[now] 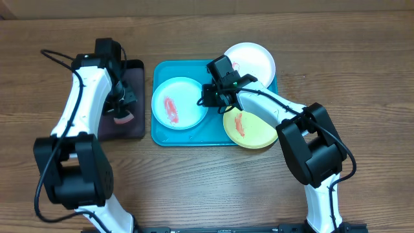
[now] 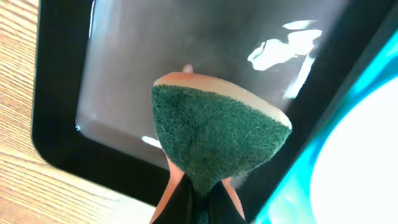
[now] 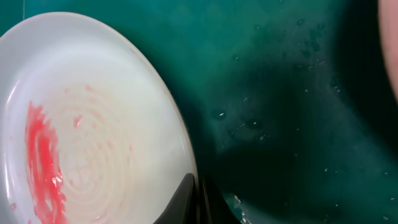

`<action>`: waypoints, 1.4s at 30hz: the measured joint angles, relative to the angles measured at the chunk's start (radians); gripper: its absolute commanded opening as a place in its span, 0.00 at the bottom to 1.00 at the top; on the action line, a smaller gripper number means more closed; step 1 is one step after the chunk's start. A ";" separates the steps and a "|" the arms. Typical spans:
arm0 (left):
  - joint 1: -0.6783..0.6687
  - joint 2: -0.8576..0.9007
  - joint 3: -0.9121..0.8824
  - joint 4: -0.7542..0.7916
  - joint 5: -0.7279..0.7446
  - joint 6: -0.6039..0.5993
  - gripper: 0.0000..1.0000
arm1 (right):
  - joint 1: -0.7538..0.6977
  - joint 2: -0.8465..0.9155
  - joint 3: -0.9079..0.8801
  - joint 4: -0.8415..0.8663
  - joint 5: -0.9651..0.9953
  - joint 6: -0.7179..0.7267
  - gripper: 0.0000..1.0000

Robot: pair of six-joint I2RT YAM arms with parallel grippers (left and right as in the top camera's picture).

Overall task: Clean dirty plates on tray and stack at the side
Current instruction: 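Lift the sponge with the left gripper over the light-blue plate, then scrub the light-blue plate with the sponge in the left gripper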

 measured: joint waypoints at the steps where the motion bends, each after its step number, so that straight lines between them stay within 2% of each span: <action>1: -0.010 -0.016 0.000 0.002 0.001 0.000 0.04 | 0.000 0.000 0.000 -0.002 -0.004 0.002 0.04; 8: -0.046 -0.117 0.008 0.027 0.003 0.011 0.04 | 0.000 0.000 0.000 -0.004 -0.014 0.006 0.04; 13: -0.046 -0.122 0.010 0.026 0.003 0.042 0.04 | -0.001 0.000 0.000 -0.012 -0.014 0.007 0.04; 19: -0.064 -0.122 0.010 0.036 0.003 0.066 0.04 | 0.000 -0.002 0.026 -0.098 0.047 0.006 0.04; 30: -0.247 -0.119 0.010 0.175 0.075 0.040 0.04 | 0.009 -0.014 0.034 -0.167 0.179 0.102 0.04; 34: -0.285 -0.082 0.011 0.195 0.093 0.022 0.04 | 0.009 -0.014 0.035 -0.169 0.180 0.117 0.04; 42: -0.326 0.107 0.011 0.220 0.105 0.021 0.04 | 0.008 -0.014 0.035 -0.171 0.180 0.127 0.04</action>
